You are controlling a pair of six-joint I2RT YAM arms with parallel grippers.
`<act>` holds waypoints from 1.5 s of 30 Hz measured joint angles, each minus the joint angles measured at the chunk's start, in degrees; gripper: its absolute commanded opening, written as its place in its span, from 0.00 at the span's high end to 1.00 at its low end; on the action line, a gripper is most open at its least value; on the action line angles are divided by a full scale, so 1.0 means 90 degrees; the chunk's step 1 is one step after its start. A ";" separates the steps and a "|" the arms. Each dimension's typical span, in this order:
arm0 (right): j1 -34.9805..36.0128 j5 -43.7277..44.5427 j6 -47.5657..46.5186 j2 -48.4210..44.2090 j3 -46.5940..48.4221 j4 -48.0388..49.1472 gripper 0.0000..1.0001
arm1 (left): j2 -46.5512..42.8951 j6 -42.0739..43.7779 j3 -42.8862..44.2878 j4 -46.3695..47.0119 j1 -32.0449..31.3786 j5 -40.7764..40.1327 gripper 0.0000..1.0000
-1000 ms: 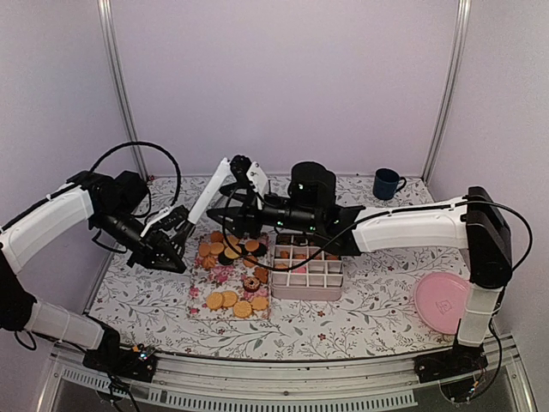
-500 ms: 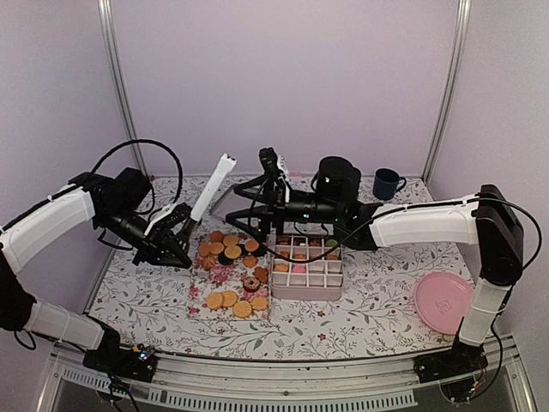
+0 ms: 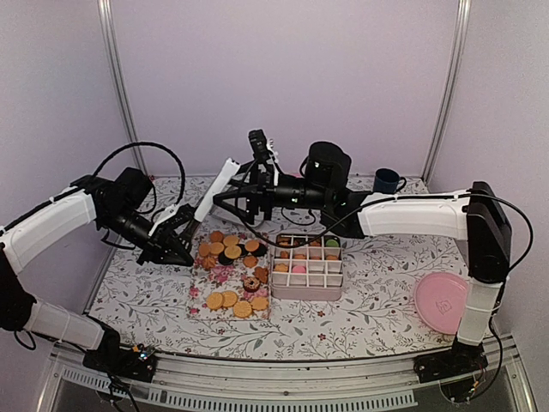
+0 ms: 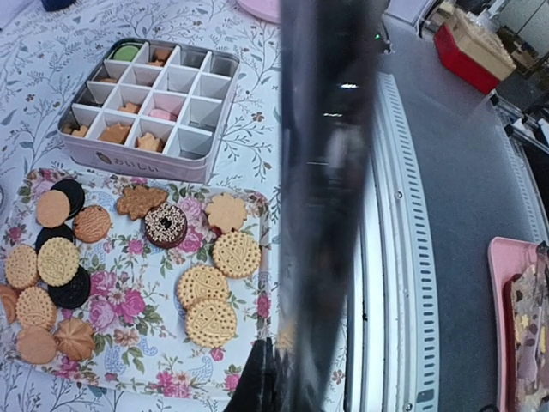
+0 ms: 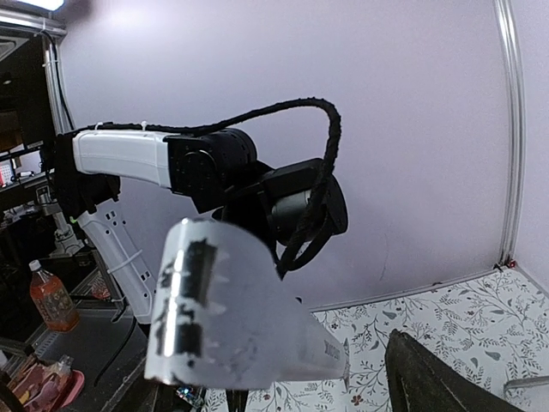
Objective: Pack the cookies
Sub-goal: Pass from the left arm to the right
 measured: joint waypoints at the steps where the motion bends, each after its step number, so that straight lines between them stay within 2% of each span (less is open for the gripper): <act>1: 0.0010 0.0027 0.0000 0.0029 0.0036 -0.0061 0.18 | 0.0000 -0.0024 -0.0015 0.0049 0.0000 -0.0046 1.00; 15: 0.0083 -0.0260 0.0100 0.0391 0.0435 -0.0542 0.47 | -0.0015 -0.0202 -0.0257 0.0362 0.0000 -0.0437 1.00; 19: 0.0051 -0.0488 0.0124 0.0510 0.0624 -0.0658 0.49 | -0.0019 -0.0214 -0.0260 0.0364 0.0000 -0.0469 1.00; 25: 0.0022 -0.0729 0.0192 0.0653 0.0767 -0.0702 0.46 | -0.0022 -0.0291 -0.0260 0.0342 0.0002 -0.0583 1.00; 29: 0.0017 -0.0738 0.0199 0.0699 0.0787 -0.0704 0.59 | -0.0022 -0.0369 -0.0260 0.0352 0.0002 -0.0658 1.00; 32: 0.0019 -0.0673 0.0238 0.0699 0.0787 -0.0741 0.65 | -0.0022 -0.0444 -0.0260 0.0457 0.0002 -0.0755 0.91; 33: 0.0024 -0.0644 0.0223 0.0699 0.0784 -0.0746 0.66 | -0.0022 -0.0500 -0.0262 0.0493 0.0005 -0.0789 0.84; 34: 0.0036 -0.0573 0.0206 0.0699 0.0770 -0.0758 0.66 | -0.0022 -0.0542 -0.0265 0.0600 0.0005 -0.0840 0.71; 36: 0.0100 -0.0355 0.0160 0.0690 0.0636 -0.0763 0.66 | -0.0027 -0.0607 -0.0274 0.0782 -0.0005 -0.0945 0.60; 42: 0.0175 0.0211 0.0010 0.0644 0.0034 -0.0794 0.69 | -0.0238 -0.0976 -0.0495 0.1299 -0.0010 -0.1362 0.46; 45: 0.0172 0.0539 -0.0083 0.0500 -0.0238 -0.0801 0.68 | -0.0296 -0.1127 -0.0544 0.1443 0.0039 -0.1484 0.22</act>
